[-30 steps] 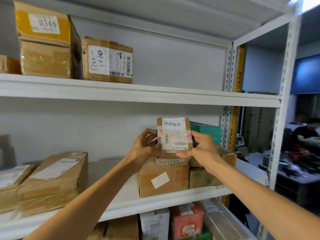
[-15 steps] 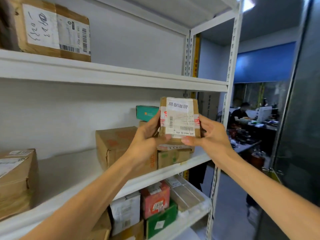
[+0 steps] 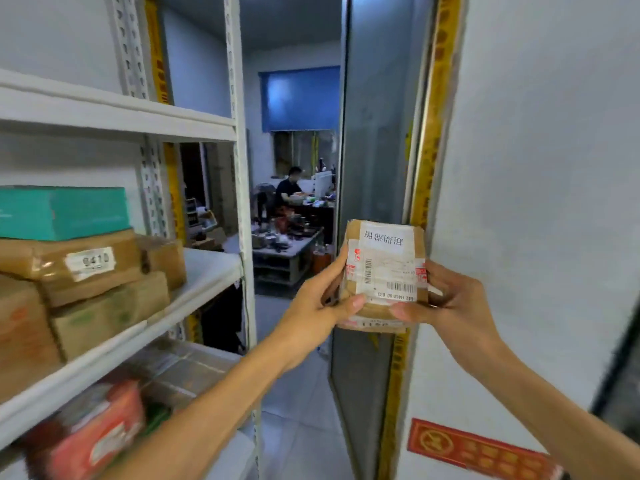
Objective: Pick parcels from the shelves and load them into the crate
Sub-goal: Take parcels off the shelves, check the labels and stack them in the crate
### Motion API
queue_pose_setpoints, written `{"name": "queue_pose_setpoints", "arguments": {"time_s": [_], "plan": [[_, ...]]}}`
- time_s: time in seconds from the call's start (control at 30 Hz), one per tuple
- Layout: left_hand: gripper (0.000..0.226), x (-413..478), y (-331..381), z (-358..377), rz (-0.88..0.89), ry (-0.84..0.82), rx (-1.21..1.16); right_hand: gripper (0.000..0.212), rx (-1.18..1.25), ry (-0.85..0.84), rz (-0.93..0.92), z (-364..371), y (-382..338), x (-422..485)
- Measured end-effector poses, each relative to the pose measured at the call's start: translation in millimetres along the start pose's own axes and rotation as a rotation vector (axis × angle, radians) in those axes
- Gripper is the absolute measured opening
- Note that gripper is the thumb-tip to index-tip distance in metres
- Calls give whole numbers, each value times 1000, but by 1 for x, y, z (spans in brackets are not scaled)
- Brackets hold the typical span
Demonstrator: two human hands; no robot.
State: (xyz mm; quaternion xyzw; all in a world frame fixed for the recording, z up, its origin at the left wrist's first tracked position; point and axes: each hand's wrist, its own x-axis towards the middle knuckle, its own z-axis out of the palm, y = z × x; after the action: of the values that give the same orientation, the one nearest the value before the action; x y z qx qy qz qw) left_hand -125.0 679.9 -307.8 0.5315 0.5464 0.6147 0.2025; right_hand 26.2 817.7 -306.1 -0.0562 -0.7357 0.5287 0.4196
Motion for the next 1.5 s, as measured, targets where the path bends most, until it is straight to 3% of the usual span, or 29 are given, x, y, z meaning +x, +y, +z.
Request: {"name": "queue_pose_setpoints", "arguments": {"time_s": [0.2,0.47,0.67,1.07,1.33,1.5], "plan": [[78,69,-38,115,-36,-220,-152,56,-179,238,136,-118,14,-39],[76,113,-56,285,-19,-521,-297,82,-284,527,199,-237,7,-124],[77,121,-61,386,-42,-797,-385,75,-338,787,285,-290,-3,-185],[75,143,-110,551,-53,-1233,-497,82,-426,1284,384,-349,17,-248],[76,139,-130,661,-103,-1402,-496,82,-462,1466,456,-420,38,-293],[76,132,-141,741,-134,-1416,-488,84,-483,1496,484,-489,54,-331]]}}
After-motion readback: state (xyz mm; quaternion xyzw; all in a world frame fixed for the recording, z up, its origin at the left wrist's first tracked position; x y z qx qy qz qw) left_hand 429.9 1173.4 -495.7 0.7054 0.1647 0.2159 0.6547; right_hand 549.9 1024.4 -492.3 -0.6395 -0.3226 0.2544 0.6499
